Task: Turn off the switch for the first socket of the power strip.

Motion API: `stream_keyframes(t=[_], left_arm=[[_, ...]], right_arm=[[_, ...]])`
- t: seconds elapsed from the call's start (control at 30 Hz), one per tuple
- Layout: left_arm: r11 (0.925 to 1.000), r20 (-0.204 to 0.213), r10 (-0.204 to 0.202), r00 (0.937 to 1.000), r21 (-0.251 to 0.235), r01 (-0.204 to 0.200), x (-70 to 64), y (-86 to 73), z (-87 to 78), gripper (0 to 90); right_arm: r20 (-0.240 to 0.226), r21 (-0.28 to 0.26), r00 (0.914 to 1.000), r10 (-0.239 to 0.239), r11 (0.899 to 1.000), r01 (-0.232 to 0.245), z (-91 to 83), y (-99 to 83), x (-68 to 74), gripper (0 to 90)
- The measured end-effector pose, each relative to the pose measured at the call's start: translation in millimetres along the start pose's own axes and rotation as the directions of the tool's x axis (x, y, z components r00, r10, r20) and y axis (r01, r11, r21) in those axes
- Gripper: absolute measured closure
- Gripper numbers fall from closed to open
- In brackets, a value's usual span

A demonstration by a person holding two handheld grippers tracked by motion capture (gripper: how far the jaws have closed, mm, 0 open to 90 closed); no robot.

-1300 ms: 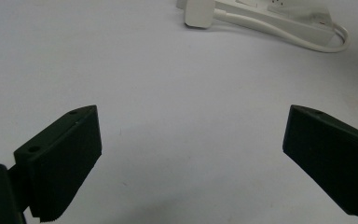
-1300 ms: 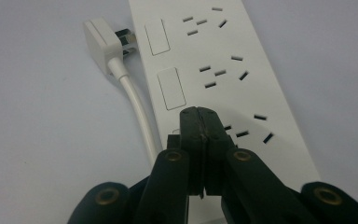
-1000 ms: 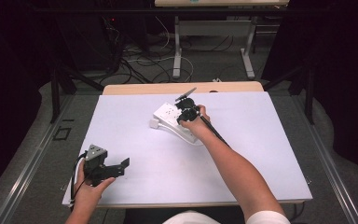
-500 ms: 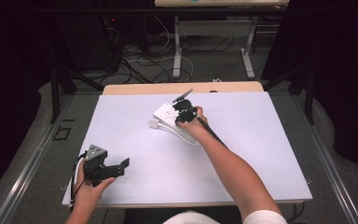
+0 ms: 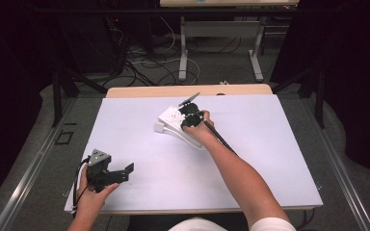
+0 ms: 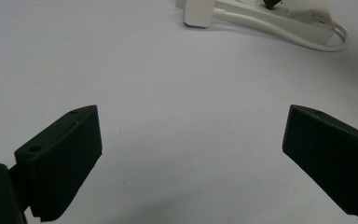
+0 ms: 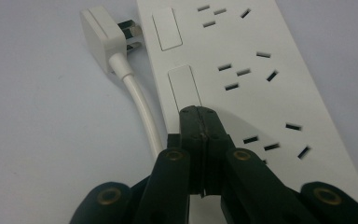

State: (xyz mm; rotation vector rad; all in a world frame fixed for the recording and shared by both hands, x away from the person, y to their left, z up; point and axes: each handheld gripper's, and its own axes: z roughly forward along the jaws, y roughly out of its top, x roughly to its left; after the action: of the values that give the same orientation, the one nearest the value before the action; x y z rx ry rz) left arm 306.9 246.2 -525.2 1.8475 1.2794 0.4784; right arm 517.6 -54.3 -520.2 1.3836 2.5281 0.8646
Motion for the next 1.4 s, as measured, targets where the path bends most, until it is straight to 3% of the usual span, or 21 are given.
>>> stream_keyframes(t=[0.4, 0.67, 0.8, 0.97, 1.4], left_arm=[[1.0, 0.001, 0.004, 1.0, 0.001, -0.004, 0.3, 0.2, 0.2, 4.5], [1.0, 0.001, 0.002, 1.0, 0.001, -0.002, 0.2, 0.1, 0.3, 4.5], [1.0, 0.001, 0.003, 1.0, 0.003, -0.003, 0.4, 0.1, 0.2, 4.6], [1.0, -0.003, 0.002, 1.0, 0.001, -0.002, -0.1, 0.0, 0.4, 4.6], [1.0, -0.004, 0.002, 1.0, 0.002, -0.002, -0.3, -0.2, 0.9, 4.7]], right_arm=[[0.002, -0.018, 1.0, 0.003, 1.0, -0.003, 0.7, -0.5, 0.2, 90.0], [0.007, 0.007, 1.0, 0.002, 1.0, -0.002, -1.0, 0.1, -0.2, 88.1], [0.01, 0.016, 0.9994, 0.032, 0.999, -0.032, -4.0, 1.3, 0.4, 87.0], [0.007, -0.031, 1.0, 0.005, 1.0, -0.005, -7.3, 2.3, -3.0, 84.4], [0.006, -0.044, 0.9998, 0.02, 0.999, -0.019, -14.9, 4.0, -4.2, 77.5]])
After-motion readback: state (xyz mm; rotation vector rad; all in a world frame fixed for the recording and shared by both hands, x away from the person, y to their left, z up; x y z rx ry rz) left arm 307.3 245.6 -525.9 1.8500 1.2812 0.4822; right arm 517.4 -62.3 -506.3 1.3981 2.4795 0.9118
